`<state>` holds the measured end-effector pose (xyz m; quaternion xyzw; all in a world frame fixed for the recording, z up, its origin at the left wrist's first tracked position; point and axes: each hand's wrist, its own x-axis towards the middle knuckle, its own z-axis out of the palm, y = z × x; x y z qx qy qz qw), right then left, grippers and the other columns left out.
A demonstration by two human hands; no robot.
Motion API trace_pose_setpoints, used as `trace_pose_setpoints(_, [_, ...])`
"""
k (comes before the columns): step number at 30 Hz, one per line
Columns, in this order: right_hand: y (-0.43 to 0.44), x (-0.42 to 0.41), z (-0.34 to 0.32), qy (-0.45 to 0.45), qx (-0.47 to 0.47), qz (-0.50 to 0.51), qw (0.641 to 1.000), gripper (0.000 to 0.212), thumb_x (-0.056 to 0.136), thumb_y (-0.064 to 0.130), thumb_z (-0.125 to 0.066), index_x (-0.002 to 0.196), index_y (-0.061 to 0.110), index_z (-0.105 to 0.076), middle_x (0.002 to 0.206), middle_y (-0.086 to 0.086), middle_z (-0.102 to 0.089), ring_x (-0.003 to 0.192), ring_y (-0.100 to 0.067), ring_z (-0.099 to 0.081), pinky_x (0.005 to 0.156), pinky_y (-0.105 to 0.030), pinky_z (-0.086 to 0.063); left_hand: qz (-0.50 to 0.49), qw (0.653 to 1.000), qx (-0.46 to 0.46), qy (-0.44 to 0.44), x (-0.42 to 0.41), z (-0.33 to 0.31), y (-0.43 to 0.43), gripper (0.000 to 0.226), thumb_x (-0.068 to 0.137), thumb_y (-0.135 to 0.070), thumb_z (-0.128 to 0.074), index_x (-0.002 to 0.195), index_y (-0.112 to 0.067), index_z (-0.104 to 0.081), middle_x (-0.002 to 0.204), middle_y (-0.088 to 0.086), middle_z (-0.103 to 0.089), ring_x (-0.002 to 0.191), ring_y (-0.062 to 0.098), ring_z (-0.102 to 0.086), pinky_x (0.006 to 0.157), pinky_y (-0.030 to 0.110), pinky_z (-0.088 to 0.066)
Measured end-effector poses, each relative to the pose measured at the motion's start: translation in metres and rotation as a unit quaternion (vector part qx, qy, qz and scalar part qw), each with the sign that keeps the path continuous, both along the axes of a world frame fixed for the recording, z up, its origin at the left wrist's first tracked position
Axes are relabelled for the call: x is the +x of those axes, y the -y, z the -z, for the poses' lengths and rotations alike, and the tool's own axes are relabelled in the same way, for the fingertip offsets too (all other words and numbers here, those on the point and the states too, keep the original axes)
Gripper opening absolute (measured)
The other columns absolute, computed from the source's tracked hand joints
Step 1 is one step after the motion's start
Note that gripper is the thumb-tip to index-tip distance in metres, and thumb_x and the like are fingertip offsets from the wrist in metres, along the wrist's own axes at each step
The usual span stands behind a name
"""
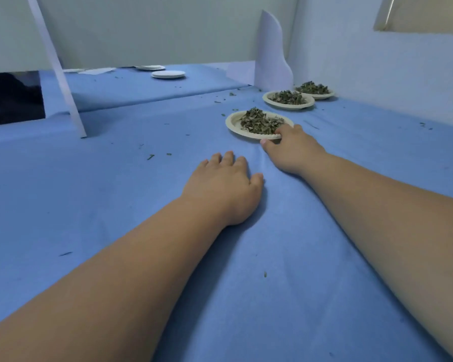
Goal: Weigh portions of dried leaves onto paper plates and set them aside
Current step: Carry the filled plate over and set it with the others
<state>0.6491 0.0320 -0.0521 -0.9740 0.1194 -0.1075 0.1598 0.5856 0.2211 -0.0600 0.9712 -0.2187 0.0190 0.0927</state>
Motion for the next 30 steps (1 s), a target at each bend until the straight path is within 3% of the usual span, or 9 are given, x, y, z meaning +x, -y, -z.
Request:
trace_pose_setpoints(6, [-0.007, 0.050, -0.001, 0.000, 0.000, 0.023, 1.000, 0.068, 0.097, 0.060, -0.044, 0.150, 0.019, -0.038, 0.153, -0.017, -0.034, 0.138, -0.039, -0.041, 0.113, -0.049, -0.035, 0.010, 1.000, -0.017, -0.014, -0.005, -0.003, -0.001, 0.058, 0.106, -0.050, -0.023, 0.151, -0.016, -0.038, 0.165, 0.006, -0.028, 0.152, 0.027, -0.022, 0.123, 0.044, -0.019])
trace_pose_setpoints(8, [-0.008, 0.061, -0.002, -0.006, -0.001, 0.028, 1.000, 0.067, 0.097, 0.060, -0.043, 0.150, 0.019, -0.038, 0.154, -0.017, -0.033, 0.139, -0.039, -0.040, 0.114, -0.049, -0.035, 0.003, 1.000, -0.017, -0.004, -0.003, -0.007, -0.005, 0.043, 0.106, -0.045, -0.025, 0.127, -0.020, -0.053, 0.144, 0.000, -0.049, 0.140, 0.025, -0.039, 0.105, 0.041, -0.036])
trace_pose_setpoints(10, [-0.008, 0.071, -0.002, -0.010, -0.002, 0.026, 1.000, 0.068, 0.097, 0.061, -0.042, 0.150, 0.019, -0.038, 0.155, -0.017, -0.032, 0.140, -0.039, -0.038, 0.114, -0.049, -0.034, -0.007, 1.000, -0.019, 0.024, -0.001, -0.010, -0.010, 0.028, 0.105, -0.038, -0.028, 0.097, -0.022, -0.049, 0.110, -0.004, -0.053, 0.115, 0.022, -0.052, 0.082, 0.038, -0.036])
trace_pose_setpoints(11, [-0.008, 0.075, -0.002, -0.011, -0.004, 0.025, 1.000, 0.068, 0.097, 0.061, -0.042, 0.150, 0.018, -0.038, 0.155, -0.017, -0.032, 0.140, -0.039, -0.038, 0.114, -0.049, -0.034, -0.008, 0.999, -0.025, 0.030, 0.000, -0.010, -0.011, 0.026, 0.105, -0.036, -0.028, 0.093, -0.022, -0.046, 0.106, -0.004, -0.053, 0.110, 0.022, -0.052, 0.081, 0.037, -0.036])
trace_pose_setpoints(12, [-0.007, 0.079, -0.002, -0.011, -0.008, 0.024, 1.000, 0.069, 0.097, 0.061, -0.042, 0.150, 0.018, -0.038, 0.155, -0.017, -0.033, 0.140, -0.040, -0.038, 0.114, -0.050, -0.035, -0.006, 0.999, -0.028, 0.024, 0.001, -0.009, -0.010, 0.026, 0.106, -0.035, -0.028, 0.096, -0.021, -0.048, 0.111, -0.003, -0.054, 0.113, 0.023, -0.051, 0.086, 0.038, -0.038])
trace_pose_setpoints(14, [-0.006, 0.084, -0.003, -0.012, -0.016, 0.026, 0.999, 0.069, 0.097, 0.062, -0.041, 0.151, 0.019, -0.037, 0.155, -0.017, -0.033, 0.140, -0.040, -0.038, 0.114, -0.050, -0.035, 0.003, 1.000, -0.026, 0.002, 0.003, -0.003, -0.007, 0.036, 0.107, -0.038, -0.025, 0.121, -0.019, -0.052, 0.140, 0.003, -0.050, 0.135, 0.025, -0.041, 0.111, 0.041, -0.033])
trace_pose_setpoints(17, [-0.006, 0.089, -0.003, -0.020, -0.017, 0.025, 0.999, 0.072, 0.097, 0.062, -0.040, 0.154, 0.019, -0.031, 0.158, -0.016, -0.028, 0.142, -0.041, -0.035, 0.115, -0.051, -0.033, 0.003, 1.000, -0.011, -0.013, -0.001, -0.001, -0.005, 0.056, 0.107, -0.043, -0.020, 0.156, -0.019, -0.031, 0.169, 0.006, -0.019, 0.156, 0.024, -0.014, 0.126, 0.044, -0.012])
trace_pose_setpoints(20, [-0.004, 0.092, -0.004, -0.023, -0.016, 0.027, 0.999, 0.073, 0.098, 0.062, -0.039, 0.156, 0.018, -0.028, 0.160, -0.016, -0.025, 0.143, -0.041, -0.033, 0.115, -0.051, -0.032, 0.007, 1.000, -0.005, -0.014, -0.005, -0.001, -0.003, 0.060, 0.106, -0.045, -0.019, 0.160, -0.018, -0.023, 0.171, 0.007, -0.012, 0.158, 0.024, -0.008, 0.127, 0.044, -0.008])
trace_pose_setpoints(30, [-0.001, 0.097, -0.006, -0.015, 0.003, 0.027, 1.000, 0.081, 0.095, 0.064, -0.043, 0.159, 0.018, -0.021, 0.167, -0.014, -0.011, 0.147, -0.039, -0.029, 0.118, -0.049, -0.029, 0.014, 1.000, -0.013, 0.009, -0.002, 0.002, -0.003, 0.056, 0.106, -0.045, -0.019, 0.152, -0.018, -0.034, 0.169, 0.007, -0.019, 0.155, 0.025, -0.015, 0.126, 0.045, -0.012])
